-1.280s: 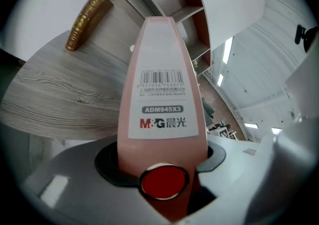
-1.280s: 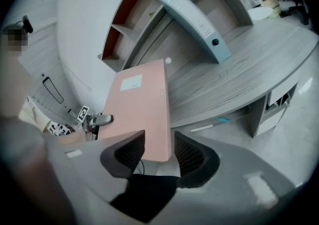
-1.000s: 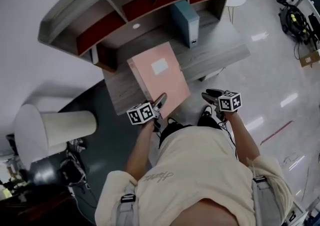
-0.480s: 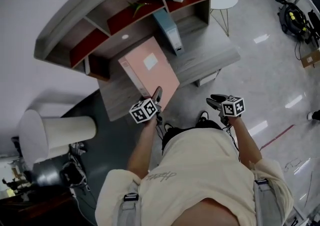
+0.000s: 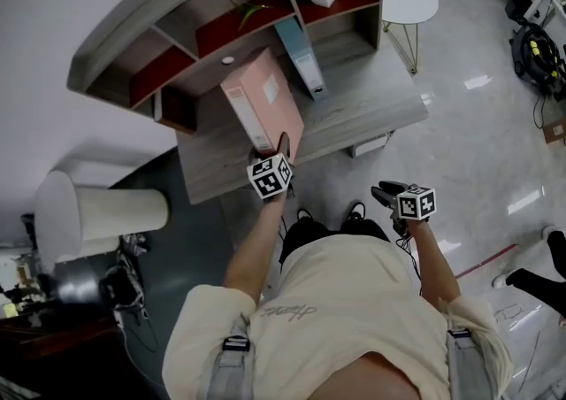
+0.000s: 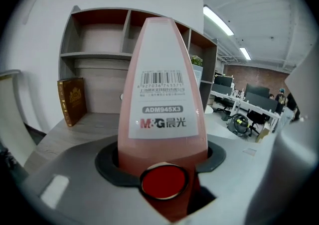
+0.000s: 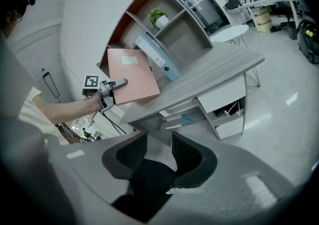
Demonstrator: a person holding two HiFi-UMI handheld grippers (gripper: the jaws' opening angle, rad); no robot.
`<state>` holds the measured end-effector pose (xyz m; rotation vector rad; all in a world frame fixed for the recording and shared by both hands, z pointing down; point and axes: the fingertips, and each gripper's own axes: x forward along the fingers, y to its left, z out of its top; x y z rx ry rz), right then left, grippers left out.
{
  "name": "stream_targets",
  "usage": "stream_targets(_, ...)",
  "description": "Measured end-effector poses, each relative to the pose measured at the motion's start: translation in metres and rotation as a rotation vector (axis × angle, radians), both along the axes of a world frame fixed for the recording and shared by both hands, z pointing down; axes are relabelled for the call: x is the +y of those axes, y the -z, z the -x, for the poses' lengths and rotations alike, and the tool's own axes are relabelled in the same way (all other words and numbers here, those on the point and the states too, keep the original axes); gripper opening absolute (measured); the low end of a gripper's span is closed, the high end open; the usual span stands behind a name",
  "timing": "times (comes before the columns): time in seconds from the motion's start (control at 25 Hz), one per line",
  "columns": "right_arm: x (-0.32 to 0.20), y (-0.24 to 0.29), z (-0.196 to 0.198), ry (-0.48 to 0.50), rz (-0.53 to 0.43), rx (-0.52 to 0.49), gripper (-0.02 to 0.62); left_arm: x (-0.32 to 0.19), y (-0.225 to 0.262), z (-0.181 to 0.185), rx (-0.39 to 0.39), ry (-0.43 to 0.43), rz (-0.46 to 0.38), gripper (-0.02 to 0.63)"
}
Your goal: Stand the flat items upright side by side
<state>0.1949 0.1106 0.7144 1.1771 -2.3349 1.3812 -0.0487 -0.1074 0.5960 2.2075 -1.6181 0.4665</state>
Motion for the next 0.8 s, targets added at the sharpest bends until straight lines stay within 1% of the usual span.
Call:
stream_targets(0.12, 0.003, -0.004, -0.001, -0.005, 0.017, -0.018, 0.156, -0.008, -0.001, -0.005, -0.046, 0.046, -0.064, 0.290)
stream_targets(0.2, 0.003, -0.007, -0.003, -0.005, 0.030, -0.022, 0.156, -0.012, -0.001, -0.009, -0.040, 0.070, -0.092, 0.291)
stream_targets(0.32, 0.007, -0.010, -0.005, 0.002, 0.052, -0.019, 0.156, -0.015, -0.006, -0.016, -0.035, 0.072, -0.085, 0.293)
stream_targets(0.52, 0.006, -0.021, -0.012, -0.006, 0.096, 0.005, 0.156, -0.029, -0.010, -0.034, -0.088, 0.023, -0.106, 0.299)
stream_targets(0.68, 0.001, -0.022, -0.008, 0.007, 0.122, 0.022, 0.156, -0.039, -0.017, -0.045, -0.095, 0.051, -0.137, 0.302)
stream_targets(0.8, -0.007, -0.021, -0.002, 0.034, 0.135, 0.044, 0.156, -0.047, -0.017, -0.050, -0.098, 0.069, -0.155, 0.310)
